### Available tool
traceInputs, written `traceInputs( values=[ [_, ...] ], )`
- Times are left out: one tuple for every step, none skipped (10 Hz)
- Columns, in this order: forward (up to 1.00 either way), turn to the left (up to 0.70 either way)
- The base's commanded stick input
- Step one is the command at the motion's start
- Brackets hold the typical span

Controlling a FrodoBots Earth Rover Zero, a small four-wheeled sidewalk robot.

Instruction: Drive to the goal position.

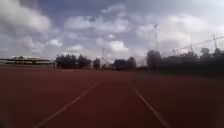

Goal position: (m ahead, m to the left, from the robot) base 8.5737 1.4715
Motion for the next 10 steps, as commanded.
traceInputs(
  values=[
    [0.7,0.0],
    [0.7,0.0],
    [0.7,0.0],
    [0.7,0.0],
    [0.7,0.0],
    [0.7,0.0],
    [0.7,0.0],
    [0.7,0.0],
    [0.7,0.0],
    [0.7,0.0]
  ],
)
